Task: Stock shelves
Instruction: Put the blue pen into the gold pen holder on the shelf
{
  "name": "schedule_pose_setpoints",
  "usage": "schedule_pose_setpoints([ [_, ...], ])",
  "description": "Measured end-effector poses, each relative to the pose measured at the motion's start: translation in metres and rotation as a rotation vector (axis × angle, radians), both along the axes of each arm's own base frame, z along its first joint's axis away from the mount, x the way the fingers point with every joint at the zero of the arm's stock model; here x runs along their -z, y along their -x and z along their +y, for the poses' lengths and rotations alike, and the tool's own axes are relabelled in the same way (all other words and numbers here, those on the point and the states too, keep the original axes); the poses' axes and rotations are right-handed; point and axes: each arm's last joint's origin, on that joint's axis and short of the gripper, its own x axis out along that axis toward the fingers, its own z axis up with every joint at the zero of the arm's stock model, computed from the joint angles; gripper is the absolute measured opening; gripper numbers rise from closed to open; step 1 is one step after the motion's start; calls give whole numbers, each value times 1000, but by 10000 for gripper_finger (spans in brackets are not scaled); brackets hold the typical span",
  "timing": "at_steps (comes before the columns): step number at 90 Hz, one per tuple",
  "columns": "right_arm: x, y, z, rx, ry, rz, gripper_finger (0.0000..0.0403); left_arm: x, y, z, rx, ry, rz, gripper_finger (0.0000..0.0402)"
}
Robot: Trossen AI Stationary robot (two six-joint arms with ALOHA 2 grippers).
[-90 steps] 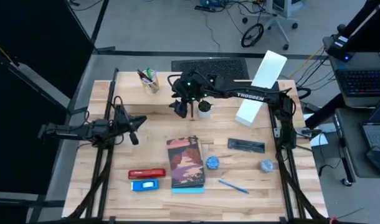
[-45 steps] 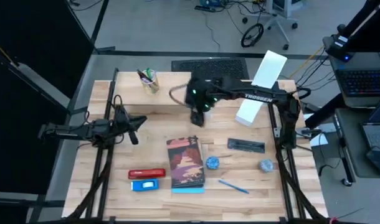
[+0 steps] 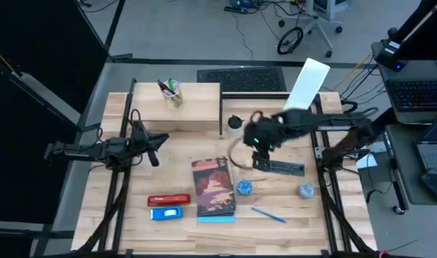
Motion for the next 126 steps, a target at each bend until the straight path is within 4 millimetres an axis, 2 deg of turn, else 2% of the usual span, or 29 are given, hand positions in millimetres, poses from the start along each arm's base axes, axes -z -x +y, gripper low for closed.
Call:
schedule_pose_setpoints([
  [8,26,16,18,56,-63,-48,212,0,0,0,0,0,0,22],
  [17,64,29,40,89,-128,-57,208,0,0,0,0,0,0,22],
  [35,133,43,96,83,-265,-45,195,0,0,0,0,0,0,22],
  [45,161,49,121,87,-235,66,183,0,0,0,0,1,0,22],
  [55,180,50,142,96,-209,130,168,0,0,0,0,1,0,22],
  [73,202,43,164,117,-165,176,150,0,0,0,0,1,0,22],
  [88,215,41,166,174,-143,212,146,0,0,0,0,1,0,22],
  [126,216,41,166,179,-125,201,140,0,0,0,0,1,0,22],
])
